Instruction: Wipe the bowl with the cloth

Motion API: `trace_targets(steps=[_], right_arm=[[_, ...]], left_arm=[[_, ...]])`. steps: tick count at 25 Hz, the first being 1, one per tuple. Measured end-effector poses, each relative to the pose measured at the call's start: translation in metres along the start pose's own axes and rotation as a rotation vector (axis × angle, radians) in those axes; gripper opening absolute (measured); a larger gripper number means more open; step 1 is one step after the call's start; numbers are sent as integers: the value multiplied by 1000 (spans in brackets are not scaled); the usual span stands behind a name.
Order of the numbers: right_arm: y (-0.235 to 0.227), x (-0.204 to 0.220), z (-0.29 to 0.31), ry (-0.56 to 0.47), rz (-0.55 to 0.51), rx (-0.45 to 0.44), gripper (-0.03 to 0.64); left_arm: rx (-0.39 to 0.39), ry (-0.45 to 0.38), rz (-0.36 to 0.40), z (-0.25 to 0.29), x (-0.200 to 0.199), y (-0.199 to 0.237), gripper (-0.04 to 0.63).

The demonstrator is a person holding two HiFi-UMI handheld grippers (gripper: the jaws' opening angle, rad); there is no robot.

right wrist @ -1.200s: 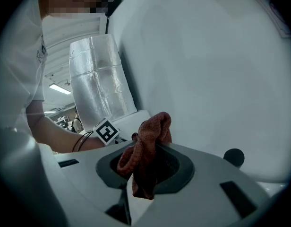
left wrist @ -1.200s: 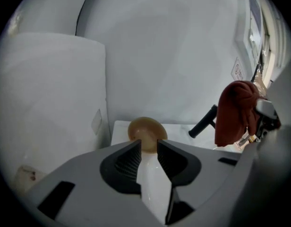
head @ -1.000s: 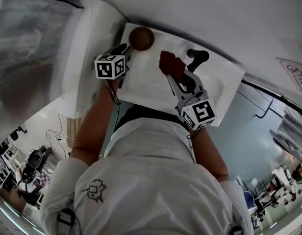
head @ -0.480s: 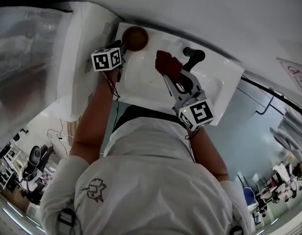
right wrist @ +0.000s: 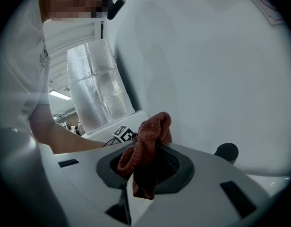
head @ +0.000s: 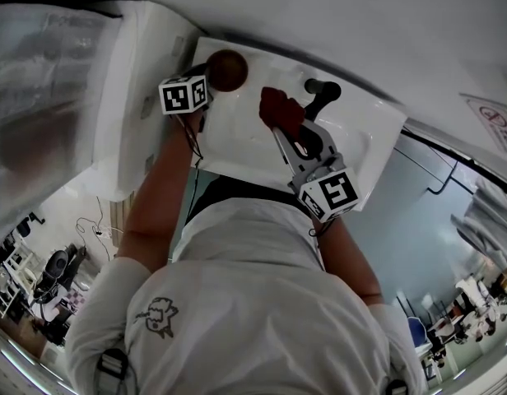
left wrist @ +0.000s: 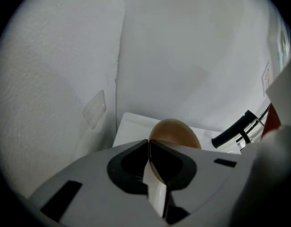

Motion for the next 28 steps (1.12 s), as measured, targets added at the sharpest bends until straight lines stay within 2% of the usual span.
trace_targets(steps=[7, 15, 24, 28], right_arm=[[20, -3, -8, -24, -26, 0, 95], [67, -17, -13, -81, -90, -15, 95], [131, -33, -12, -114, -199, -27, 95], [151, -45, -3, -98, -276, -15, 95]], left_arm=[[16, -85, 36, -40, -4, -9, 25], [70, -185, 89, -110, -5, -30, 25], [151, -284, 115, -189, 16, -54, 25], [176, -329, 162, -217, 18, -58, 25]])
Point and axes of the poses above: the fingertips, and each gripper's own axes: z forward along the fingers, y to its left, x out of its underside, the point moved 10 cm from there along -z, backward along the fingers, and after that the axes turned 2 degrees about -x, right-handed, at the moved point
